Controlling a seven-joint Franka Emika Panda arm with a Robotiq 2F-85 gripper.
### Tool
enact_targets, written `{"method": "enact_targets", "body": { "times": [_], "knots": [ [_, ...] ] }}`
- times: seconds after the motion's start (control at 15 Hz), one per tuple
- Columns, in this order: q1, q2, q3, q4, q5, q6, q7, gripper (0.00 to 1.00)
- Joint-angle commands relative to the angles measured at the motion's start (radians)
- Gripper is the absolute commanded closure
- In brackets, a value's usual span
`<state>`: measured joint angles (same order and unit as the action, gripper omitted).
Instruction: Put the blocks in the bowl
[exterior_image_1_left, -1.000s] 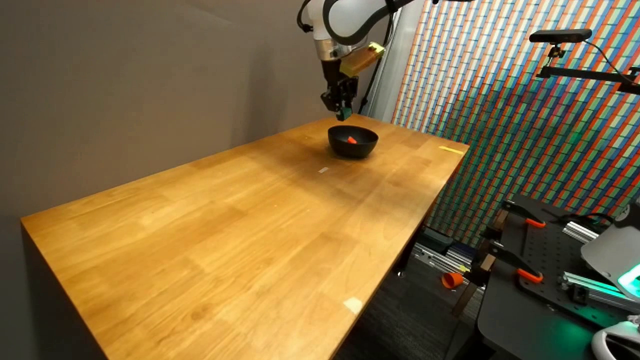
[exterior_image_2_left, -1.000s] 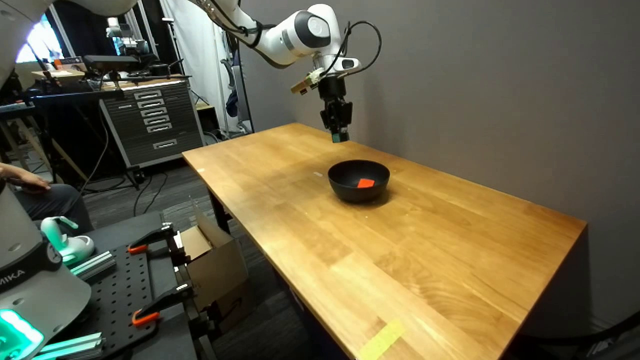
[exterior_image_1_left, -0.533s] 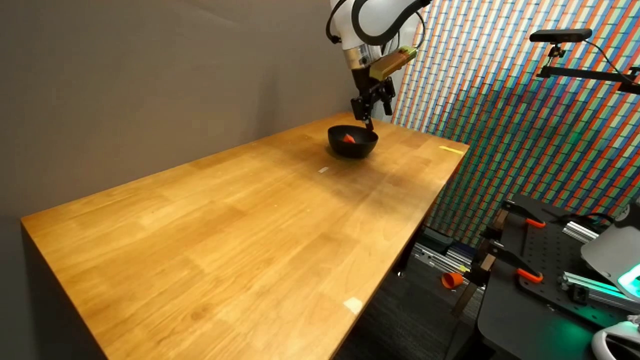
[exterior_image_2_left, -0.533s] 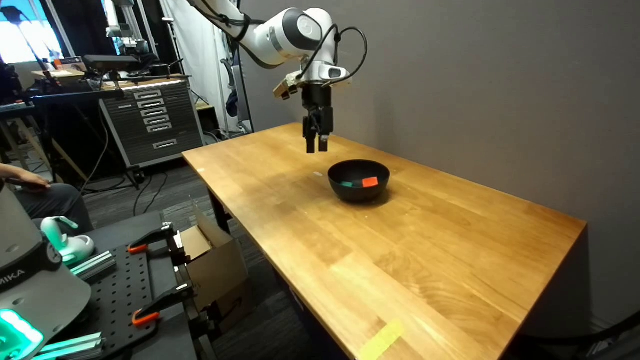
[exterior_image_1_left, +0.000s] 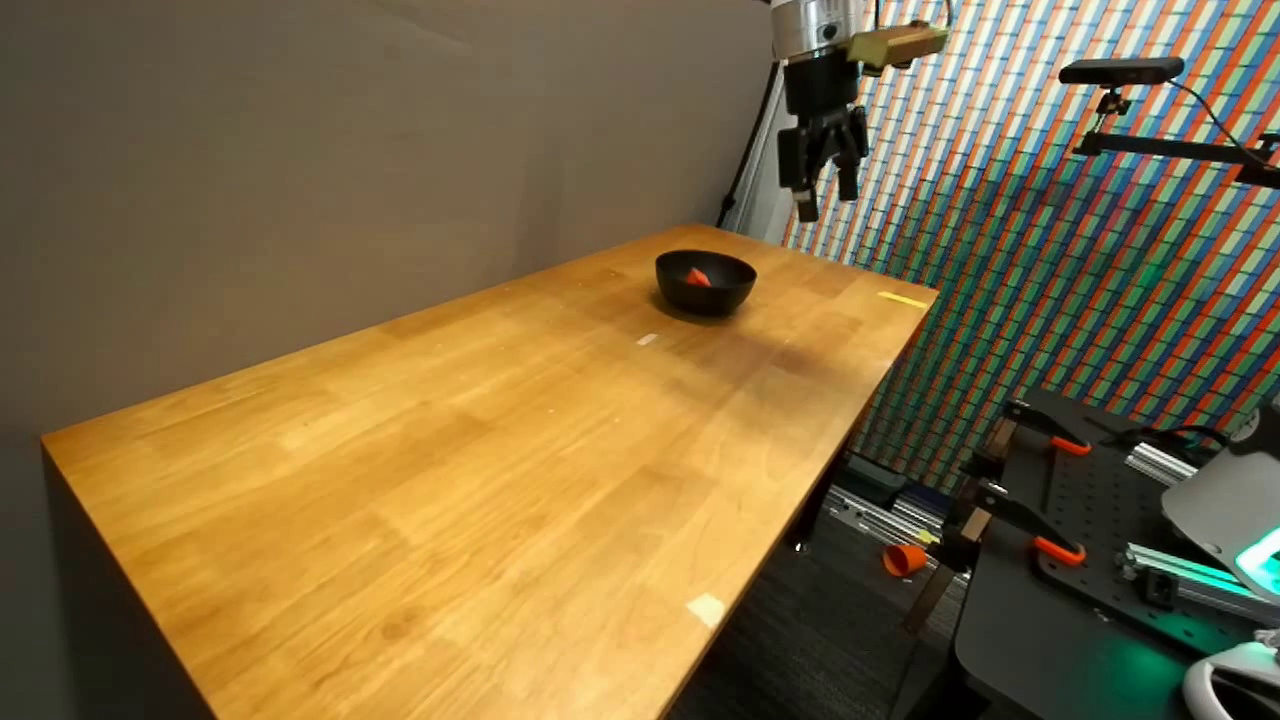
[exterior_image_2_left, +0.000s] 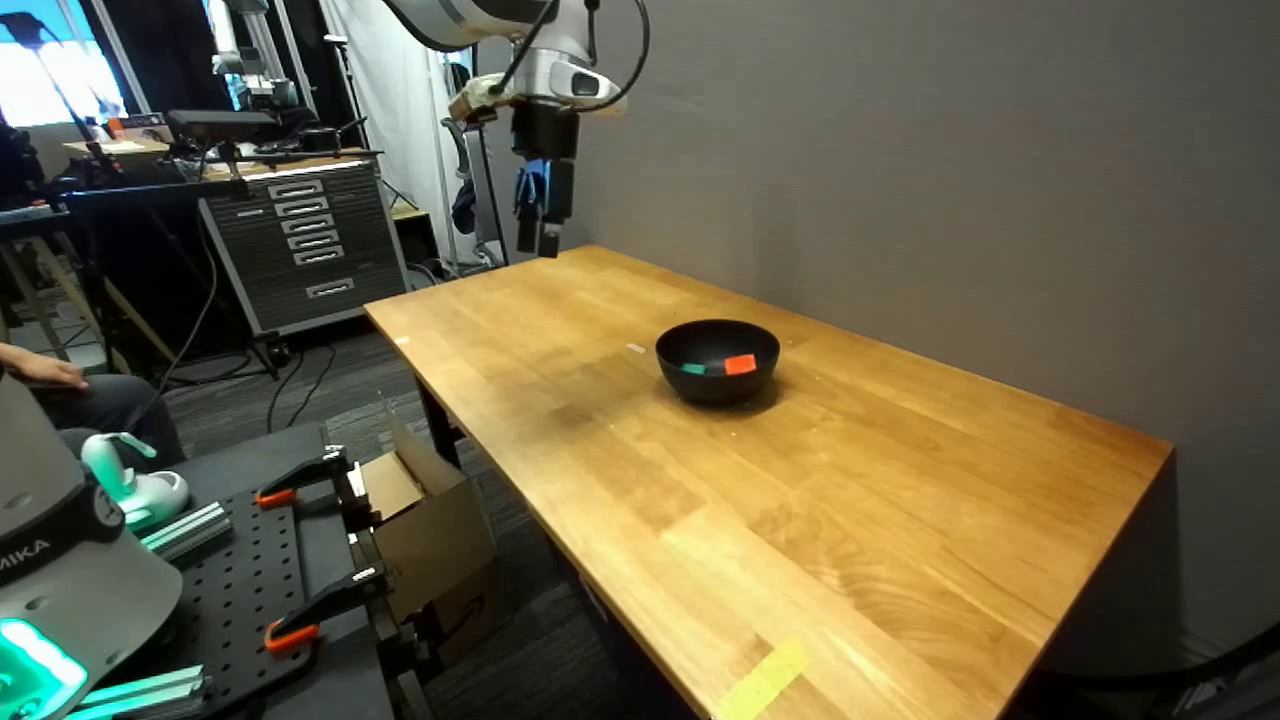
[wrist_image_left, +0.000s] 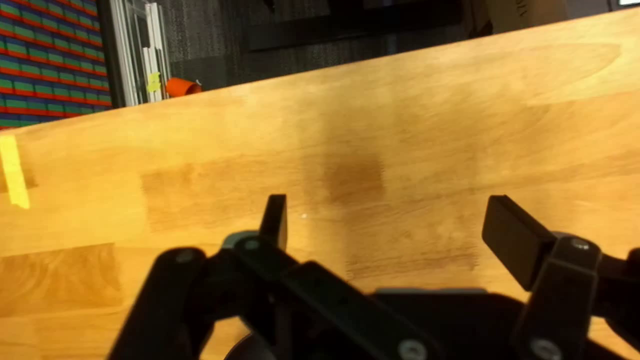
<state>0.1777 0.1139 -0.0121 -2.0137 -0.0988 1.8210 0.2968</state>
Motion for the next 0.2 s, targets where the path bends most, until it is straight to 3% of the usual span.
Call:
{"method": "enact_targets", "body": {
  "times": [0.0,0.13],
  "knots": [
    [-0.039,-0.053,0.035,-0.041,0.025,-0.003,-0.02,0.0],
    [-0.048,-0.099,0.041,-0.071,0.032,-0.003,-0.027,0.0]
  ]
}}
